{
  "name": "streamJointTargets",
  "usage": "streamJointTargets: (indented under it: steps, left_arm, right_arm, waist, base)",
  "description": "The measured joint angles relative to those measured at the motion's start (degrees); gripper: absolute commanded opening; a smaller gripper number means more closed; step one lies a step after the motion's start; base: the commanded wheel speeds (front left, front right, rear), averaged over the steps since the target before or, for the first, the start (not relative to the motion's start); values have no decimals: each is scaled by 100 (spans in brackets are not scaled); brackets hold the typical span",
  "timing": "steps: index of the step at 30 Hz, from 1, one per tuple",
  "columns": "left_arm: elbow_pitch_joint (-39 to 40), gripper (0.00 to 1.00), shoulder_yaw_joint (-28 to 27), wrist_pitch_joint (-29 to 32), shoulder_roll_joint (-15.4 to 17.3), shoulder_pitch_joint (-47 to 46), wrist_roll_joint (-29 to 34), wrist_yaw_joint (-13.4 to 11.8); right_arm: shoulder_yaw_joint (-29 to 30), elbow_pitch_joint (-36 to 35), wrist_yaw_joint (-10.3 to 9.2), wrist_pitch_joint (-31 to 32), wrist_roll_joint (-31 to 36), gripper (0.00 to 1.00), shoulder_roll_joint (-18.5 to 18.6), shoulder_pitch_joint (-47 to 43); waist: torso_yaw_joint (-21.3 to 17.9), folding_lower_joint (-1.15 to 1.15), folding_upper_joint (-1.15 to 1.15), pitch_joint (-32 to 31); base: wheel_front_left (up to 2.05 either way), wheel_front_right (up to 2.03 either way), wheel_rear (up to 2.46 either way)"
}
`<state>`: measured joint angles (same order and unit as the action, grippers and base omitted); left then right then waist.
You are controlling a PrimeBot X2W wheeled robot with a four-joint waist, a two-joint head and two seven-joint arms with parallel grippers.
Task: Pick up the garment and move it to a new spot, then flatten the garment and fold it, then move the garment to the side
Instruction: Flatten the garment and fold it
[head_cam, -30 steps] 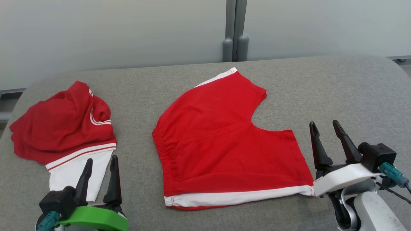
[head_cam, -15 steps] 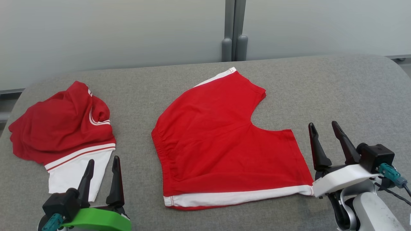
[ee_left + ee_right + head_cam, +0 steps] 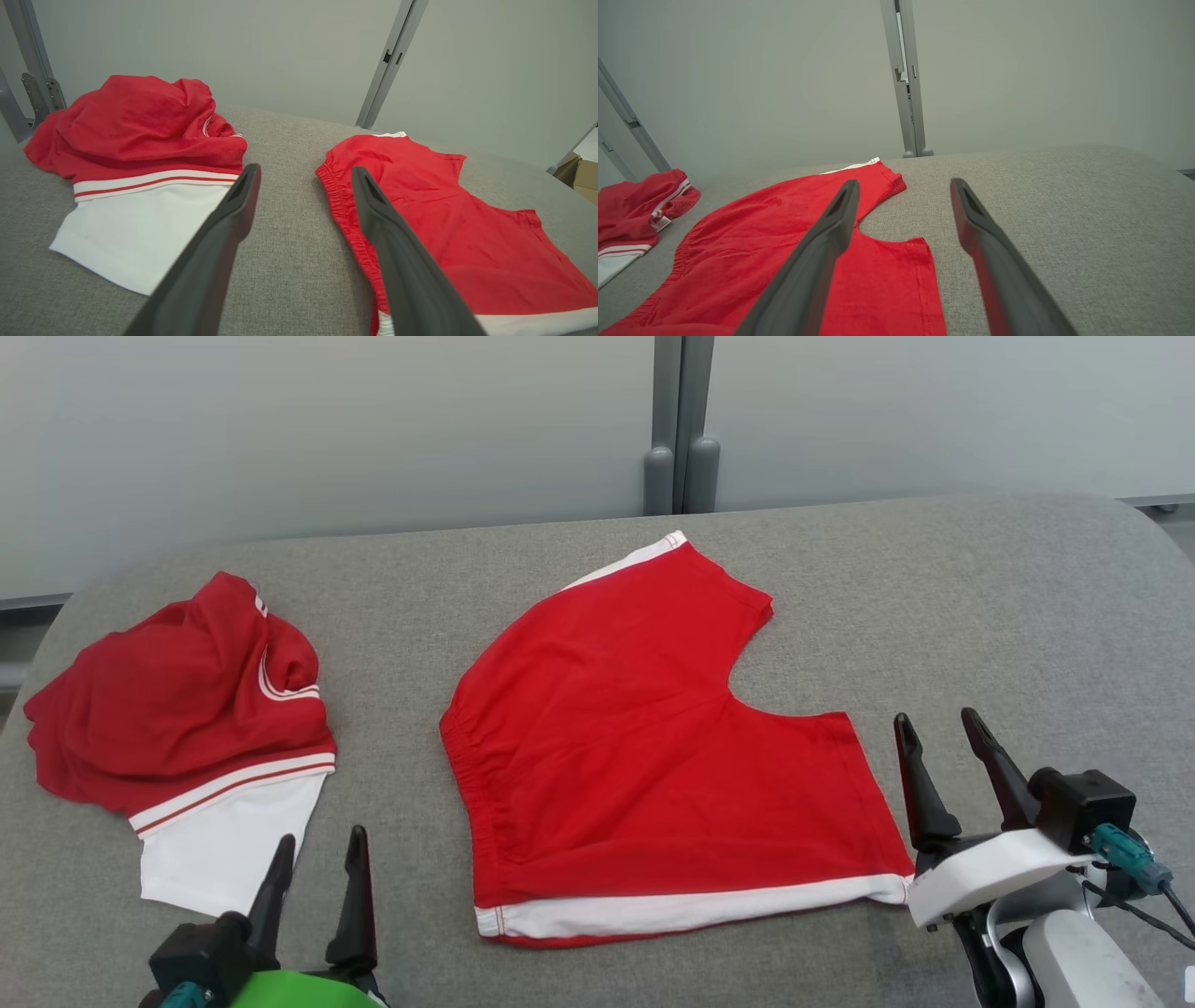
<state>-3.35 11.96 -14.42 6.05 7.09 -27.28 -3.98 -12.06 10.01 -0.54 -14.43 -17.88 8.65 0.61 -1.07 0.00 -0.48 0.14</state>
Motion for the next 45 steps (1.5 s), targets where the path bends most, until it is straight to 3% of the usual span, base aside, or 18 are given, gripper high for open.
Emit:
streamJointTargets:
  steps: [22, 34, 36, 37, 40, 41, 42, 45]
  left_arm:
    - [-1109, 100, 1042, 313, -86, 140, 2, 744]
    - [-1492, 100, 1077, 292, -135, -277, 0, 850]
    - [-1524, 87, 1133, 292, -136, -320, 0, 873]
    - [-1539, 51, 1162, 292, -137, -359, 0, 888]
    - [-1539, 18, 1200, 268, -143, -421, 0, 910]
    - [-1541, 18, 1216, 266, -143, -438, 0, 927]
    - [-1543, 0, 1239, 247, -143, -462, 2, 950]
    - [-1546, 0, 1256, 218, -153, -537, 25, 958]
  right_arm:
    - [-321, 809, 355, 87, 89, 100, 243, -342]
    - [-346, 1181, 458, 86, 52, 100, 242, -282]
    - [-336, 1267, 477, 86, 24, 100, 255, -280]
    - [-334, 1308, 492, 86, 23, 100, 265, -280]
    - [-332, 1457, 509, 86, 11, 100, 291, -280]
    - [-336, 1544, 535, 86, 1, 100, 304, -280]
    - [-335, 1584, 556, 86, -30, 100, 307, -281]
    - [-359, 1650, 571, 85, -37, 100, 311, -275]
  waist:
    - [-151, 0, 0, 352]
    - [-371, 0, 0, 639]
    - [-380, 0, 0, 670]
    - [-381, 0, 0, 678]
    - [-369, 0, 0, 691]
    - [-353, 0, 0, 699]
    - [-340, 0, 0, 703]
    - [-286, 0, 0, 716]
  base:
    - [0, 0, 0]
    - [0, 0, 0]
    - [0, 0, 0]
    - [0, 0, 0]
    - [0, 0, 0]
    - [0, 0, 0]
    - [0, 0, 0]
    - [0, 0, 0]
